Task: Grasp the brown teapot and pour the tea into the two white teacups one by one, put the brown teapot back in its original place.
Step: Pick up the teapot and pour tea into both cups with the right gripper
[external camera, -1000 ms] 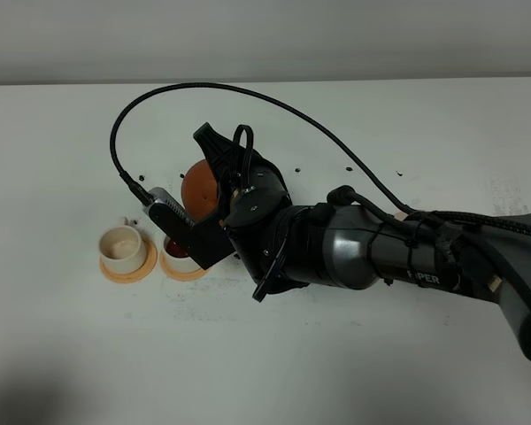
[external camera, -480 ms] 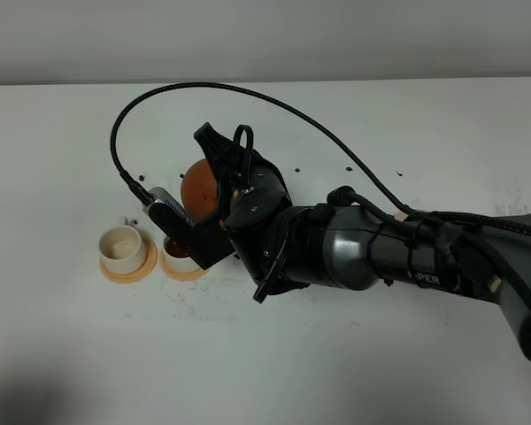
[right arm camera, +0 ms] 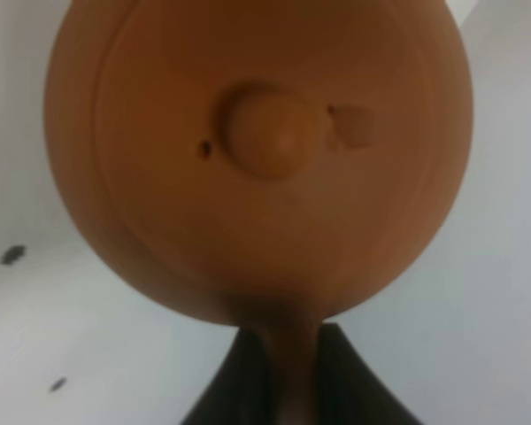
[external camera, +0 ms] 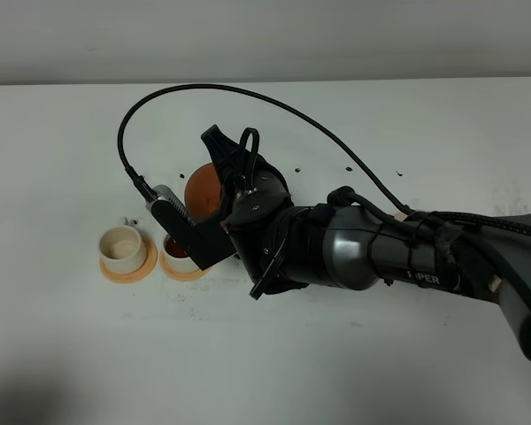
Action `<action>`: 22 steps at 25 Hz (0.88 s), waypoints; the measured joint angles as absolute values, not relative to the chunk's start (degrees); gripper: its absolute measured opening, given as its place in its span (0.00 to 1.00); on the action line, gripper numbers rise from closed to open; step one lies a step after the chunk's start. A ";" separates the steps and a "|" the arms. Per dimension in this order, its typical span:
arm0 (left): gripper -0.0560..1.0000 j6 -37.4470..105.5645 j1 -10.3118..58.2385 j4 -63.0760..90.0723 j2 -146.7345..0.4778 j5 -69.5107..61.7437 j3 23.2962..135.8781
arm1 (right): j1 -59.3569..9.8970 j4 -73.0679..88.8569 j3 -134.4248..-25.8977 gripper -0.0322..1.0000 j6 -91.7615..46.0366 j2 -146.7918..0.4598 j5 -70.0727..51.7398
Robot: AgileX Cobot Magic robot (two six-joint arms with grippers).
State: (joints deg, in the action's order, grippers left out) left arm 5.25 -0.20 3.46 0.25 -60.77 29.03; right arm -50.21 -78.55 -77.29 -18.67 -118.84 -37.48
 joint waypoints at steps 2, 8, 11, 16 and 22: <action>0.60 5.25 -0.20 3.46 0.25 -60.77 29.03 | -50.21 -76.35 -77.70 0.14 -18.64 -118.59 -37.83; 0.60 5.30 -0.20 3.46 0.25 -60.77 29.03 | -49.29 -70.11 -78.01 0.14 -18.48 -117.77 -38.55; 0.60 5.30 -0.20 3.46 0.25 -60.77 29.03 | -48.47 -66.87 -78.01 0.14 -18.48 -117.75 -39.40; 0.60 5.30 -0.20 3.46 0.25 -60.77 29.03 | -47.90 -56.47 -78.01 0.14 -18.48 -114.62 -40.20; 0.60 5.30 -0.20 3.46 0.25 -60.77 29.03 | -47.90 -36.88 -78.01 0.14 -16.84 -107.72 -40.76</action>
State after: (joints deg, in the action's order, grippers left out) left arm 5.30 -0.20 3.46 0.25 -60.77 29.03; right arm -47.90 -36.88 -78.01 -16.84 -107.72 -40.76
